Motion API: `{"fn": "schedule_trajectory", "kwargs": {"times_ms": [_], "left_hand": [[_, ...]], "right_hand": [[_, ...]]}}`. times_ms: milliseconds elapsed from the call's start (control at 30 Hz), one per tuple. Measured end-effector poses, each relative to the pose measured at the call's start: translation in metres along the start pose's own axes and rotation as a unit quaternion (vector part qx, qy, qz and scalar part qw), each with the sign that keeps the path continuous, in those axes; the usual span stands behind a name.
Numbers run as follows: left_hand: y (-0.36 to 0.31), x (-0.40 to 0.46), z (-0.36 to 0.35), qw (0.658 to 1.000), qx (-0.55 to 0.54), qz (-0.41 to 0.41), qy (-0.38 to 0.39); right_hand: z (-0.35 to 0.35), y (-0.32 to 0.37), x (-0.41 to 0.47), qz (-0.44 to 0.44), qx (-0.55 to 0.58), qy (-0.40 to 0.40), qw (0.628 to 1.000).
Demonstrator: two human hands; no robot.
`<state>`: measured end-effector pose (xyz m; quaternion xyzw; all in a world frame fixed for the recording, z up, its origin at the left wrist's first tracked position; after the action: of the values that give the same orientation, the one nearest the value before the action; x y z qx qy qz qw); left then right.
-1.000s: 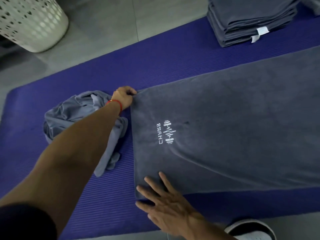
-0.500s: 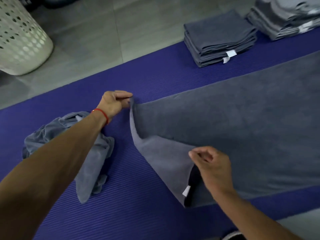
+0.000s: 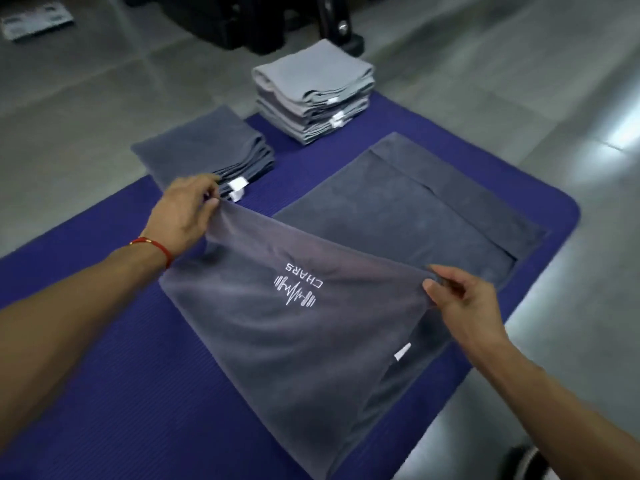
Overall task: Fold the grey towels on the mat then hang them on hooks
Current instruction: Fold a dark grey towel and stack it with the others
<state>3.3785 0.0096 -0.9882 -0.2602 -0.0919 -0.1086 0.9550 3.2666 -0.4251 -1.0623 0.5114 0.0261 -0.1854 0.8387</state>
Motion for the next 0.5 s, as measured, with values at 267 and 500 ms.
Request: {"fn": "schedule_trajectory", "kwargs": {"times_ms": [267, 500], "left_hand": [[-0.125, 0.201, -0.118, 0.998, -0.048, -0.014, -0.027], [-0.173, 0.314, -0.236, 0.999, -0.016, -0.047, 0.013]], "right_hand": [[0.118, -0.037, 0.113, -0.054, -0.071, -0.240, 0.967], [0.126, -0.090, 0.174, -0.068, -0.158, -0.337, 0.926]]}}
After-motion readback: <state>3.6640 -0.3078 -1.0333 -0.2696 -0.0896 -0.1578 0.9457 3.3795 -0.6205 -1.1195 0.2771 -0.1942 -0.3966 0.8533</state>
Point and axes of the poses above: each hand's wrist, its own x-axis towards the middle knuckle, its own z-axis out of the back of the hand, y = z × x, the point moved 4 cm from there along x, towards the middle knuckle, and after that the axes turned 11 degrees about -x, right-handed, at the moved point
